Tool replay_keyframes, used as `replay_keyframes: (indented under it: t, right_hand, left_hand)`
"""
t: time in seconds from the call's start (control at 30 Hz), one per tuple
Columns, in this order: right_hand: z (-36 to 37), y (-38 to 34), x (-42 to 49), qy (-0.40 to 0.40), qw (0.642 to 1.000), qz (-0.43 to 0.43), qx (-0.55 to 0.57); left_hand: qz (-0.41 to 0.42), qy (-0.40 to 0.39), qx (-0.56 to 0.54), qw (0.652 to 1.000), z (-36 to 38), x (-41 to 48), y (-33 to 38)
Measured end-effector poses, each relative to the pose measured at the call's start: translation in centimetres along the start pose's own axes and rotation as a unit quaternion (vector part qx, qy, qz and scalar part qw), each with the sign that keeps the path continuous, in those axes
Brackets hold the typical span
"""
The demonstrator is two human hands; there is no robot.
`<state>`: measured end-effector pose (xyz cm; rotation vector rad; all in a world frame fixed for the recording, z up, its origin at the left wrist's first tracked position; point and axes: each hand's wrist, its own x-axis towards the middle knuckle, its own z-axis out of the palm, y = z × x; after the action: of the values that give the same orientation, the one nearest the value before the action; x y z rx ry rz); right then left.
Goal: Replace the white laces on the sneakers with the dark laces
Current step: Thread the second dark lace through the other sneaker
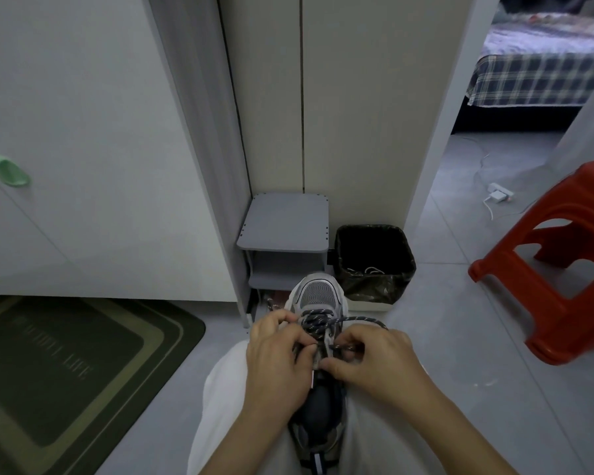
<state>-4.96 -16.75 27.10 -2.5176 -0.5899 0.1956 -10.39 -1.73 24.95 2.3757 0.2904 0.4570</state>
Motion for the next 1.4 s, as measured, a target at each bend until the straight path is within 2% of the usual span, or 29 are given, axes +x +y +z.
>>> replay_keyframes:
  t: [0.13, 0.3, 0.4, 0.47, 0.57, 0.63, 0.73, 0.8, 0.87, 0.93, 0.97, 1.0, 1.07, 1.13, 1.2, 1.3, 1.4]
  right_hand:
    - [0.0, 0.1, -0.5, 0.036, 0.997, -0.017, -0.060]
    - [0.9, 0.1, -0.8, 0.152, 0.985, -0.017, -0.081]
    - [0.5, -0.5, -0.8, 0.084, 0.996, 0.028, -0.033]
    - [0.2, -0.6, -0.9, 0.052, 0.998, 0.037, 0.015]
    - [0.3, -0.7, -1.1, 0.075, 0.995, 0.040, 0.055]
    - [0.5, -0.7, -1.3, 0.069, 0.993, 0.054, 0.086]
    - [0.8, -0.5, -1.2, 0.048, 0.984, 0.087, 0.147]
    - [0.7, -0.2, -0.7, 0.073, 0.974, 0.106, 0.189]
    - [0.6, 0.2, 0.2, 0.088, 0.964, 0.111, 0.226]
    - [0.8, 0.6, 1.0, 0.079, 0.958, 0.111, 0.252]
    - [1.0, 0.8, 1.3, 0.078, 0.956, 0.111, 0.262]
    - [1.1, 1.1, 1.4, 0.082, 0.952, 0.111, 0.274]
    - [1.3, 1.4, 1.4, 0.094, 0.943, 0.115, 0.297]
    - [1.2, 1.2, 0.9, 0.092, 0.941, 0.114, 0.304]
    - [1.0, 0.9, 0.2, 0.076, 0.951, 0.097, 0.285]
    - [0.7, 0.0, -0.7, 0.051, 0.977, 0.077, 0.190]
    - [0.9, -0.1, -1.0, 0.068, 0.990, 0.056, 0.114]
  left_hand:
    - [-0.023, 0.046, -0.048, 0.998, -1.0, -0.6, -0.6]
    - [-0.085, 0.108, -0.118, 0.983, -4.3, -0.6, -2.5]
    - [-0.165, 0.129, -0.152, 0.966, -5.9, -0.7, -5.4]
    - [-0.237, 0.142, -0.211, 0.938, -6.2, -0.9, -7.0]
    - [-0.349, 0.128, -0.287, 0.883, -5.5, -0.6, -8.1]
    - [-0.367, 0.091, -0.293, 0.878, -4.6, -0.5, -8.4]
    - [-0.344, 0.029, -0.208, 0.915, -3.7, -0.2, -8.5]
    - [-0.306, 0.000, -0.073, 0.949, -3.5, 0.4, -8.5]
    - [-0.258, 0.020, 0.033, 0.965, -3.5, 1.0, -7.4]
    - [-0.124, 0.077, 0.027, 0.989, -3.4, 1.3, -4.4]
    - [-0.045, 0.071, 0.024, 0.996, -3.0, 1.3, -2.8]
    - [0.022, 0.044, 0.038, 0.998, -2.4, 1.2, -1.3]
    - [0.083, -0.046, 0.070, 0.993, -1.1, 0.8, 0.7]
    - [0.077, -0.103, 0.130, 0.983, 0.0, 0.5, 1.4]
    - [0.071, -0.107, 0.155, 0.980, 0.3, 0.6, 1.6]
    - [0.059, -0.113, 0.128, 0.984, 0.1, 0.9, 1.4]
    - [0.027, -0.114, 0.067, 0.991, -0.2, 0.9, 1.1]
